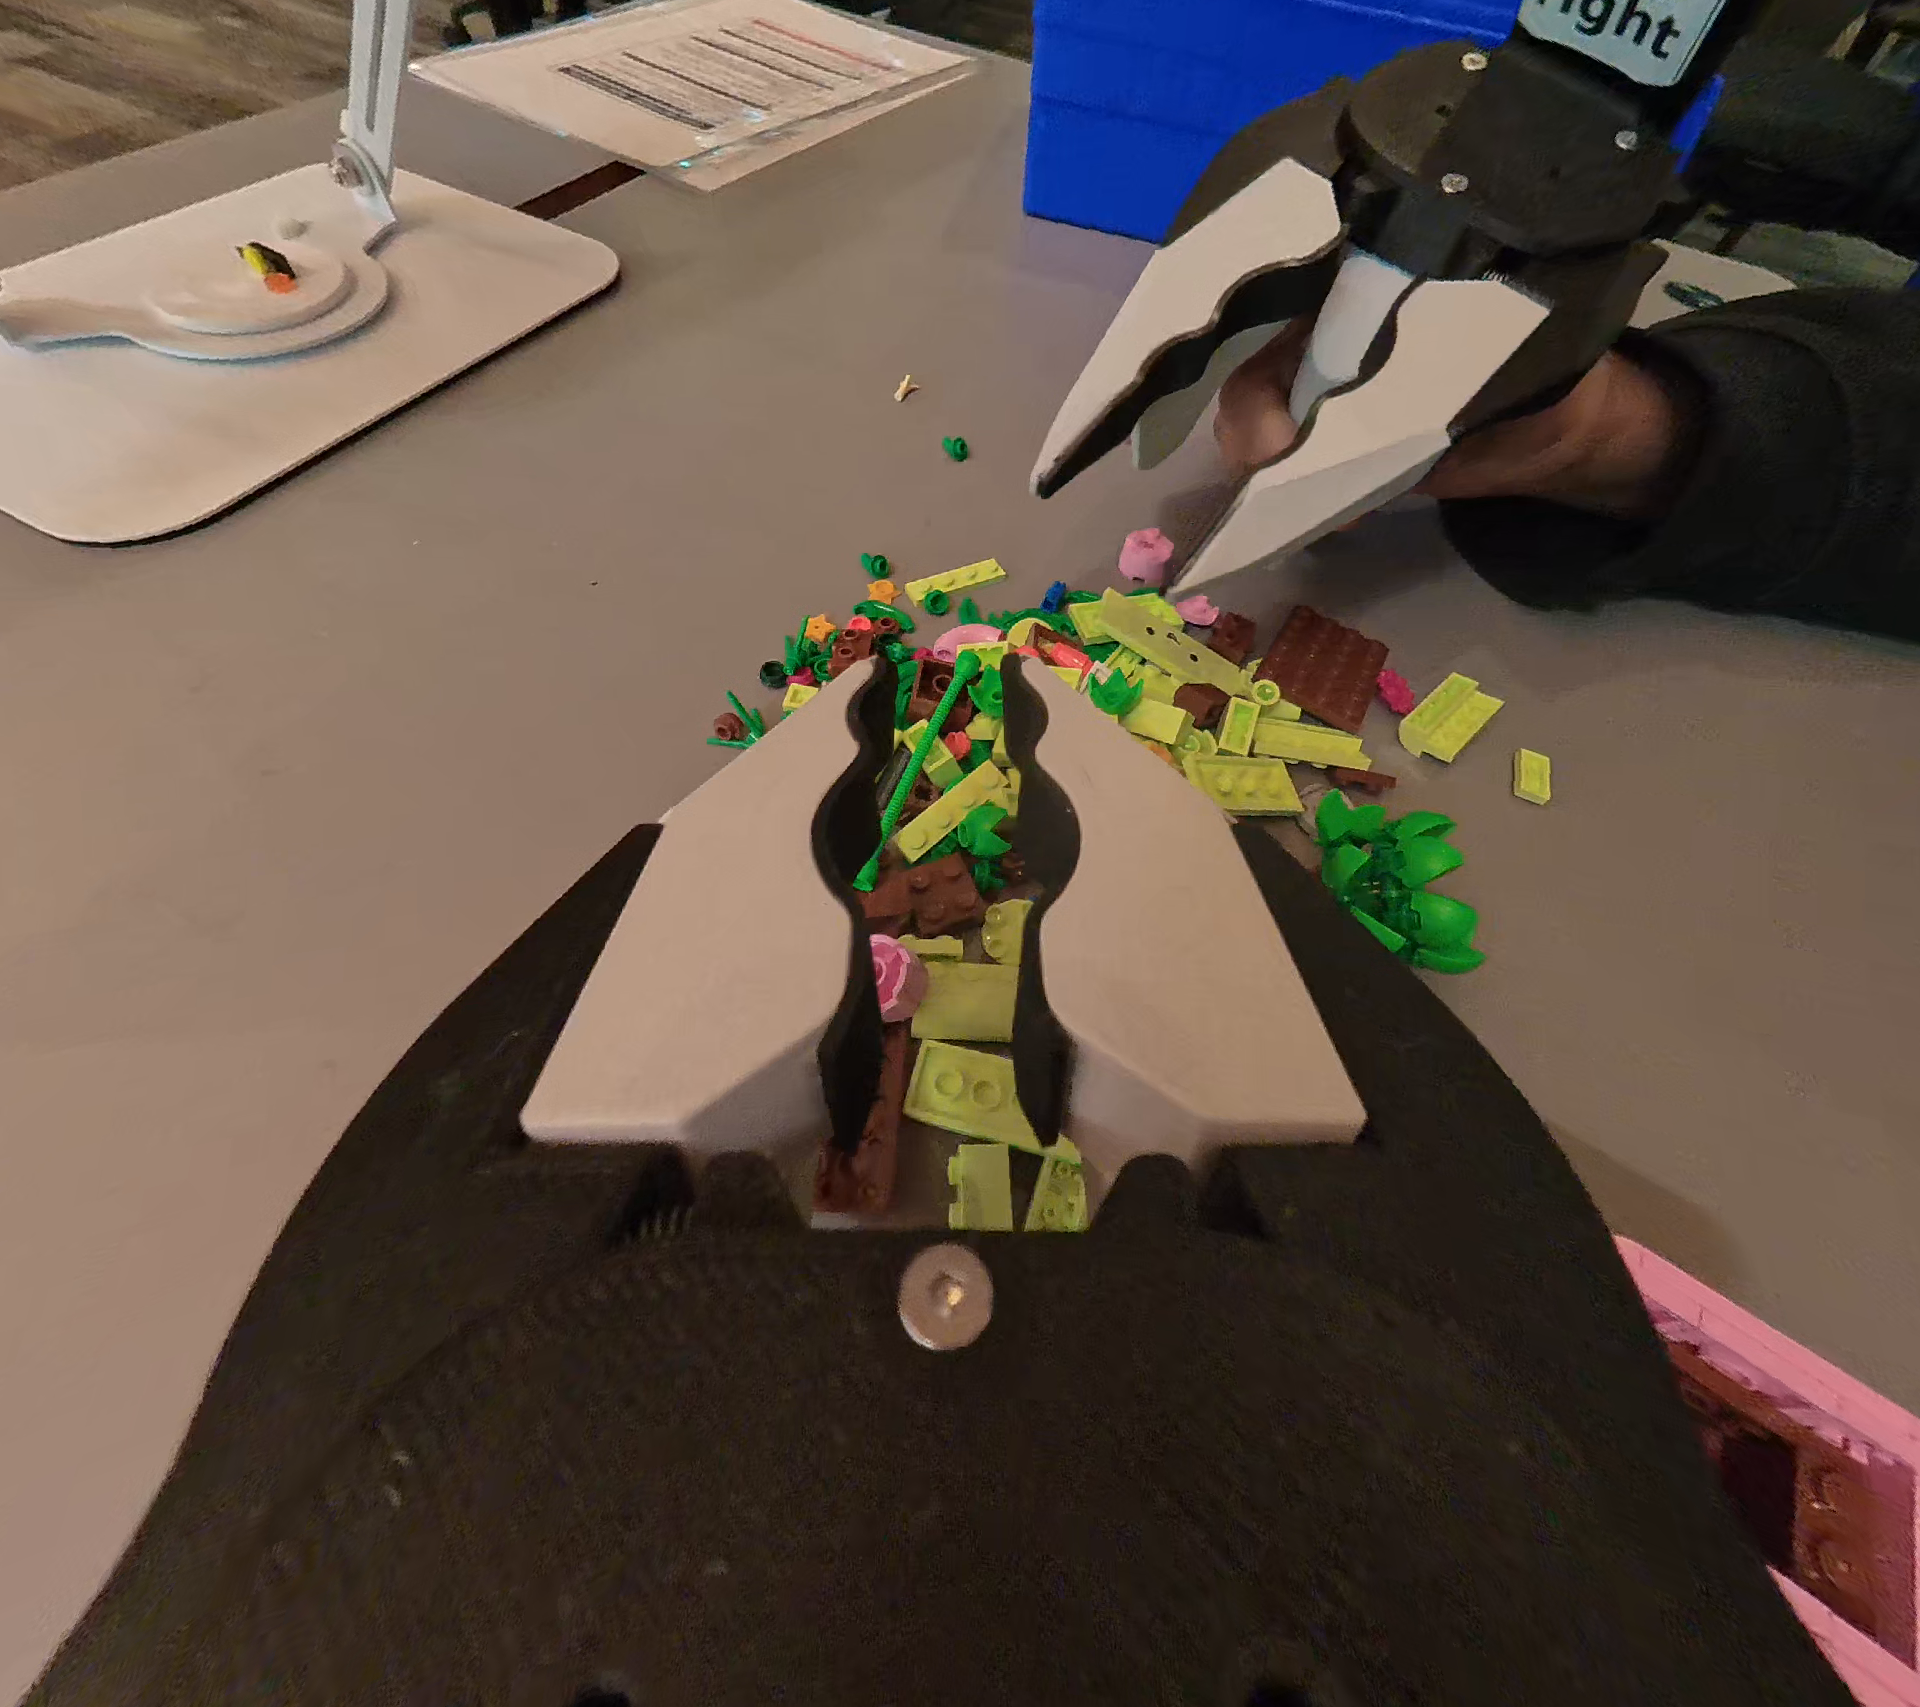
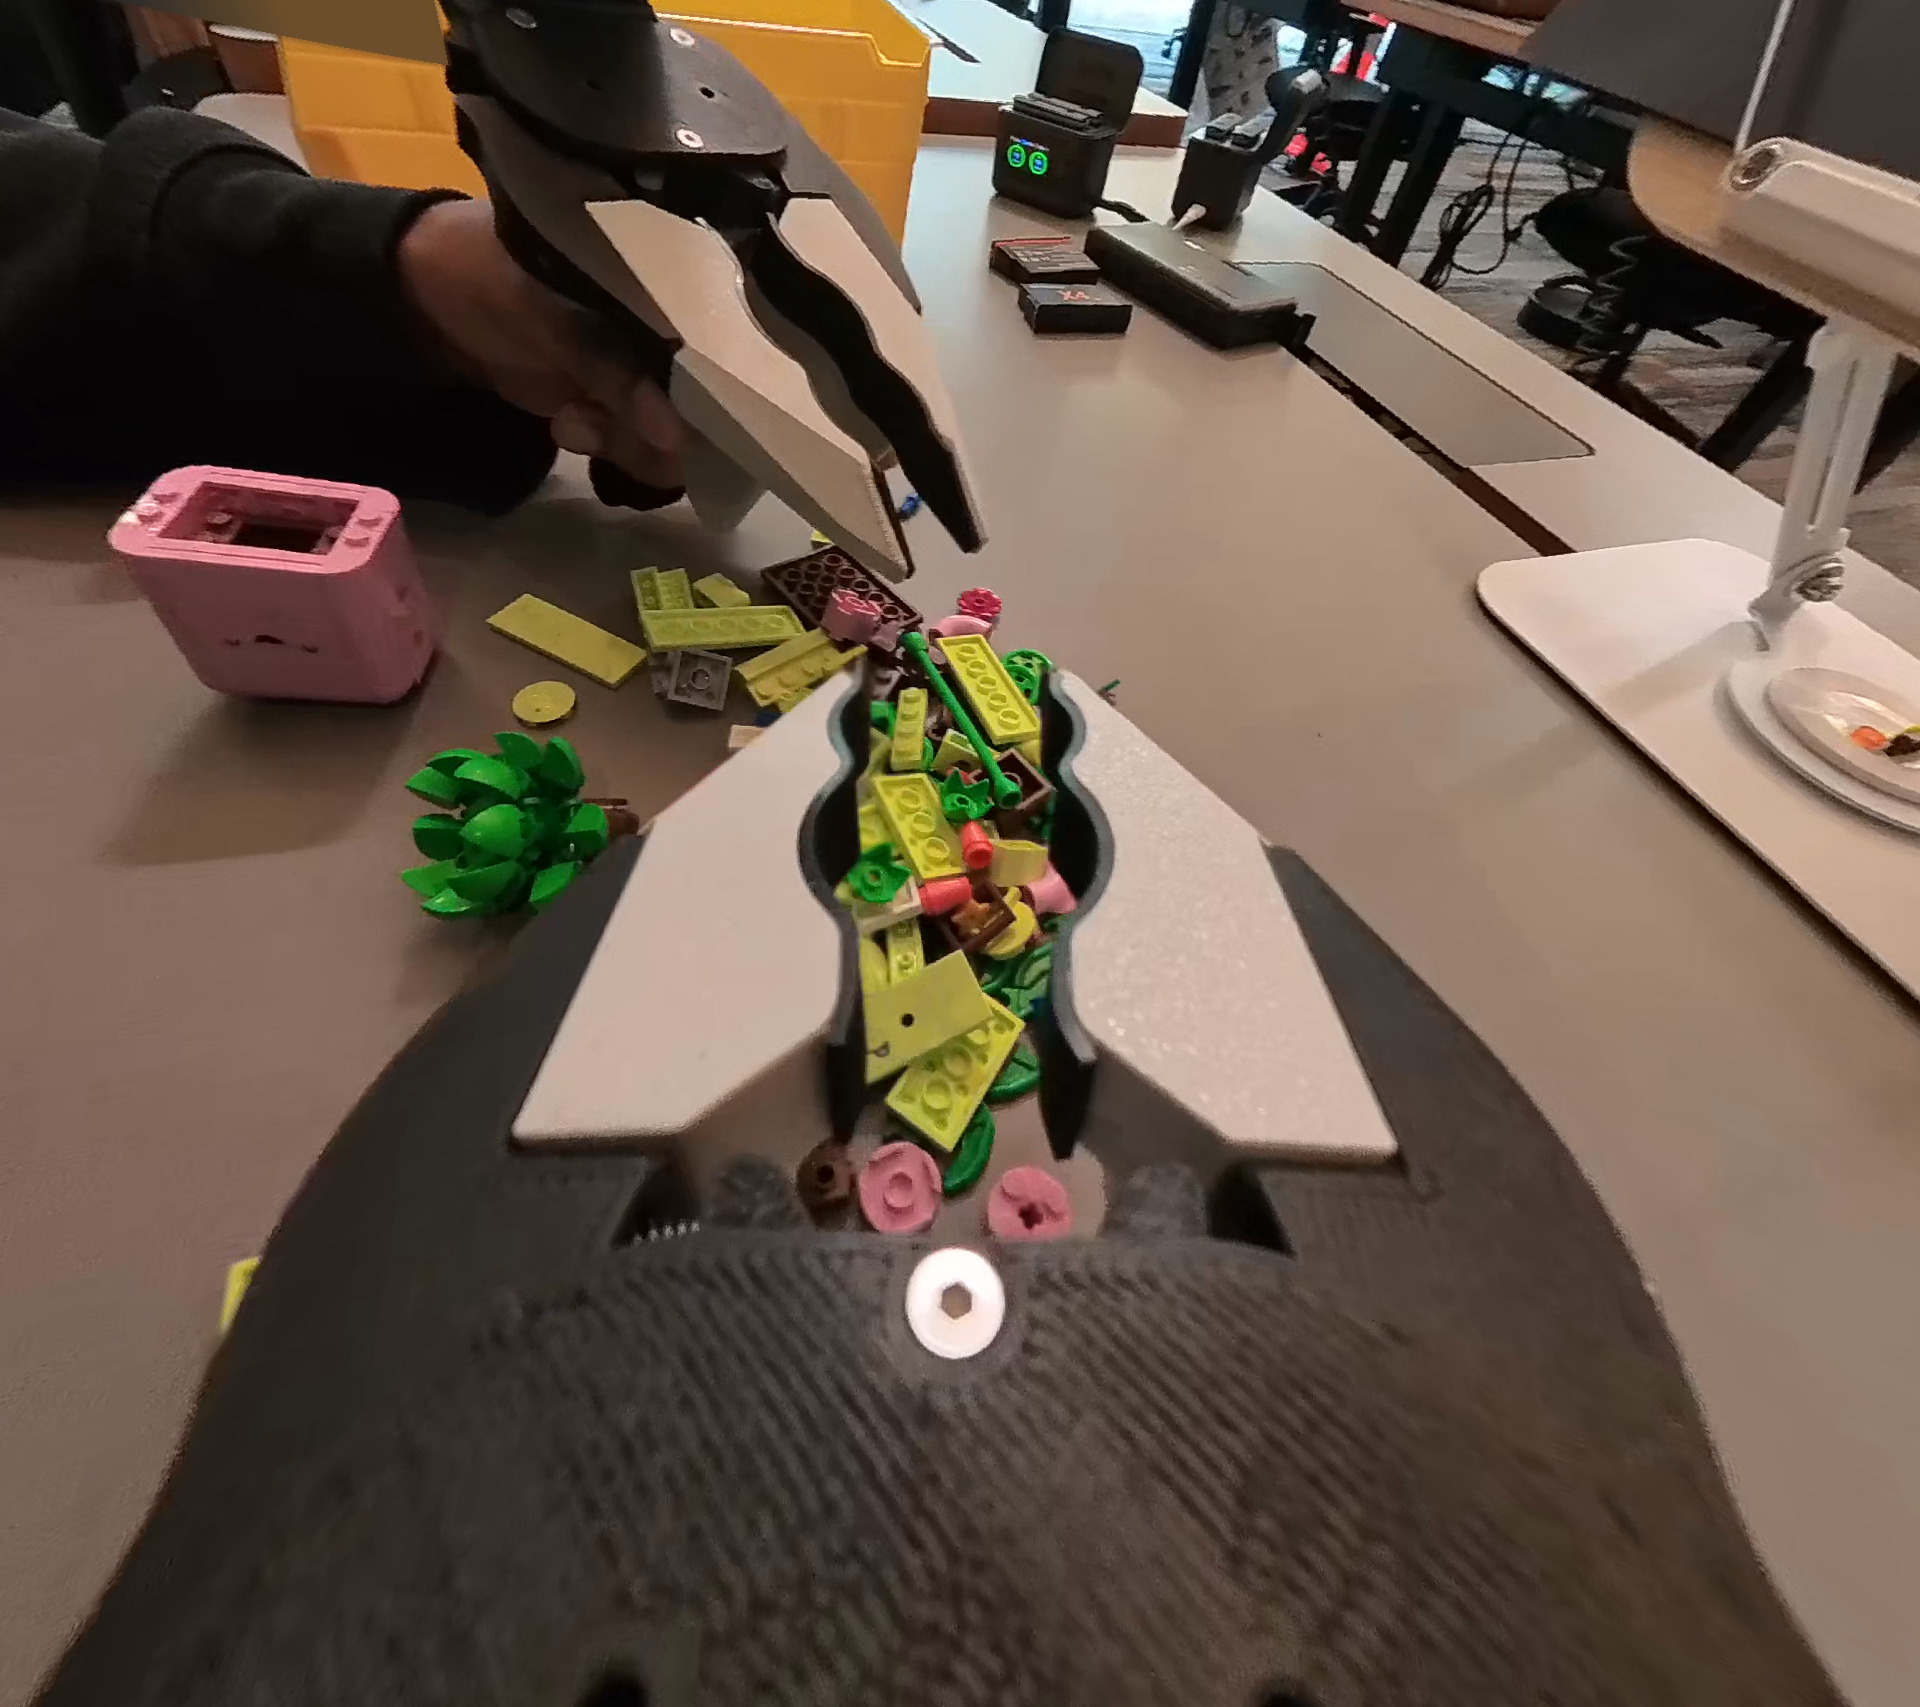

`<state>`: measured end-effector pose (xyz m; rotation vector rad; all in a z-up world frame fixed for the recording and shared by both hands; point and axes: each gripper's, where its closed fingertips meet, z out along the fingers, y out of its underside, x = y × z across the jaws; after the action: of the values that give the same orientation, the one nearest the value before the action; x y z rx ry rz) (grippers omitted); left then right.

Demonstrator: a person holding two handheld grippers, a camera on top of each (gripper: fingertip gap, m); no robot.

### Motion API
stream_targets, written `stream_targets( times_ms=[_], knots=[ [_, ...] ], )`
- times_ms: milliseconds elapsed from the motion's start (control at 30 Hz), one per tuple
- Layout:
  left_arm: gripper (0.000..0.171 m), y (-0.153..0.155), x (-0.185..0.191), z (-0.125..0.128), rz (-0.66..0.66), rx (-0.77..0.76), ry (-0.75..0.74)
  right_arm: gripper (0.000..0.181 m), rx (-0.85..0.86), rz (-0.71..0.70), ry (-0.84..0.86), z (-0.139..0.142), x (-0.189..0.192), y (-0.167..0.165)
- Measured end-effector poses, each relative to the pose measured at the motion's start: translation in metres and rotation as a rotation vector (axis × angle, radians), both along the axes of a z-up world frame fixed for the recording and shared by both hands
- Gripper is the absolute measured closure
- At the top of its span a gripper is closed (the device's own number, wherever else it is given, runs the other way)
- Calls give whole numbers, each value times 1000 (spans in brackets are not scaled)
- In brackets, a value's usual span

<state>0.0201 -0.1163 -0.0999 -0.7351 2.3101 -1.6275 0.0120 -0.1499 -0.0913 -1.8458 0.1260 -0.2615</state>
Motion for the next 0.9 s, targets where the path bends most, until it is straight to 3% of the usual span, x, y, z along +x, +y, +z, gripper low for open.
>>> stream_targets(
  times_ms=[167,267,500,733,900],
  knots=[
    [171,-1,-4,5,-41,-41,-8,150,-10,61,137,-5,-13,5],
    [171,-1,-6,8,-55,-74,13,148,-17,100,174,-6,-19,6],
    [171,-3,-7,6,-67,-74,26,164,-68,316,295,-11,-61,17],
    [171,-2,-6,4,-59,-71,27,133,-169,401,314,-20,-85,21],
    [171,-2,-6,3,-62,-68,29,134,-280,408,266,-36,-89,18]
  ],
)
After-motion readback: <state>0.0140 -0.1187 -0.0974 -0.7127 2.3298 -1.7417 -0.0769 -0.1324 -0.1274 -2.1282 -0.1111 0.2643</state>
